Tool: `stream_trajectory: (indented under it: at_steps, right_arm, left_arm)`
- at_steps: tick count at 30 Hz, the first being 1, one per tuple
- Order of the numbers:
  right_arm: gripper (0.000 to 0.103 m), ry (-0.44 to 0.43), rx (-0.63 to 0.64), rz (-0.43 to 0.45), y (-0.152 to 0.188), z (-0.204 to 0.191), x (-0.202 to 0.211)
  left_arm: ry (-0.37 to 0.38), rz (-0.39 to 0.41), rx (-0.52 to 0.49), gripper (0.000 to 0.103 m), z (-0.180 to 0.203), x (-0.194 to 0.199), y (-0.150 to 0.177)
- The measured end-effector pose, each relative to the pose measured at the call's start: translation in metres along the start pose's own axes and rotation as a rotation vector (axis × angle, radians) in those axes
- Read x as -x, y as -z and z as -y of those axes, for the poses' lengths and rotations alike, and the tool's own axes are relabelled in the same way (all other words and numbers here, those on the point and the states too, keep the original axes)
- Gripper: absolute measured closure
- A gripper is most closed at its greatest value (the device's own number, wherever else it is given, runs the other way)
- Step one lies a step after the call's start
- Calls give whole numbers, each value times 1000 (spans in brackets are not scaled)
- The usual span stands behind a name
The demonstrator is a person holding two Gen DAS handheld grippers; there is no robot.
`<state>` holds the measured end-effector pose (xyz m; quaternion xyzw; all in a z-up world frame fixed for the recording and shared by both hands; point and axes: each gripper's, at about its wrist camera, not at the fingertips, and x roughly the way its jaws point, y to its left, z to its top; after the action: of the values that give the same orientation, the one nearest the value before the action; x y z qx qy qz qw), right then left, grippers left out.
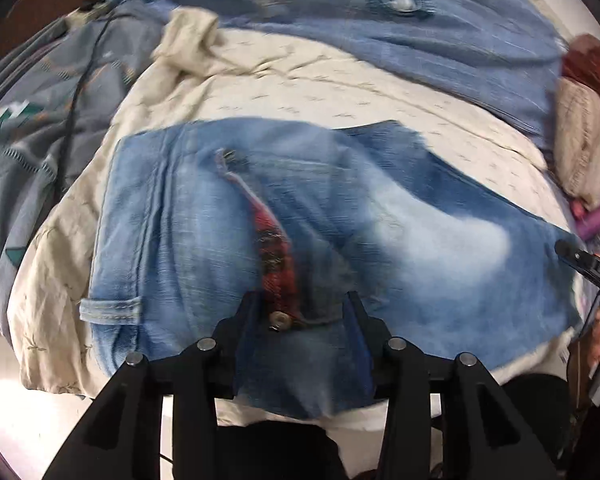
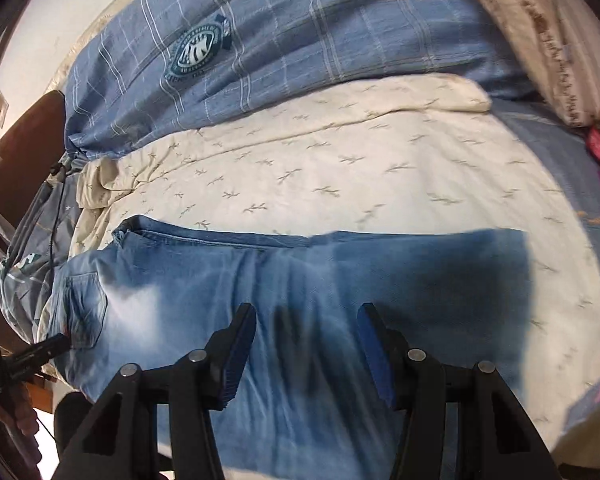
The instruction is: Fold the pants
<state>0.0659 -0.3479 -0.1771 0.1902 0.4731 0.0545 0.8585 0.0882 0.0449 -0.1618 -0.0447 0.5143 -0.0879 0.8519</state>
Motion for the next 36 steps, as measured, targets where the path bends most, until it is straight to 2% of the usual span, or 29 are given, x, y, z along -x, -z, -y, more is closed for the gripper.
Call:
stream_trajectory:
  at_steps: [1,4,5,10,11,15,18,21,26,30,34,36]
  right_arm:
    - [47,1,4,-11,-2,-3,-8]
    - [47,91,22,-83,-7,-3,-38]
    - [46,95,16,-96,-8,-1,-45]
    - [47,154,13,-42,-22,-8,-45]
    - [46,151,1,-33,-24,-10,-42]
    - [46,-29,13,34,-31,-36,-18]
    - [46,-117,127,49,-35,-84,-15]
    - [46,-169,276,33,-36,-138,-25]
    - [46,-205,389,-12,-36,-191,-59]
    - [46,-199,434,-48,-41,-216,-93]
    - [46,-154,500,-81,-45,-232,-125]
    - [49,-130,537,-121,-44,-237,-141]
  left_arm:
    - [4,-10,10,59,-2,-4,1]
    - [7,-9,2,58,-3,-8,-1]
    - [-3,-2,-12,57,0,-9,-1]
    - [-23,8,-52,53,1,-17,-2]
    - [-18,11,-52,53,0,-14,-2]
    - [3,32,-39,53,-5,2,6]
    - [15,68,-37,53,-8,18,12]
    - [-13,118,-59,52,-13,34,16]
    - [-90,189,-27,51,-40,50,15]
    - [-84,162,-19,51,-50,42,13]
    - [-108,100,-103,51,-43,20,16]
    - [-105,76,-100,51,-47,10,18]
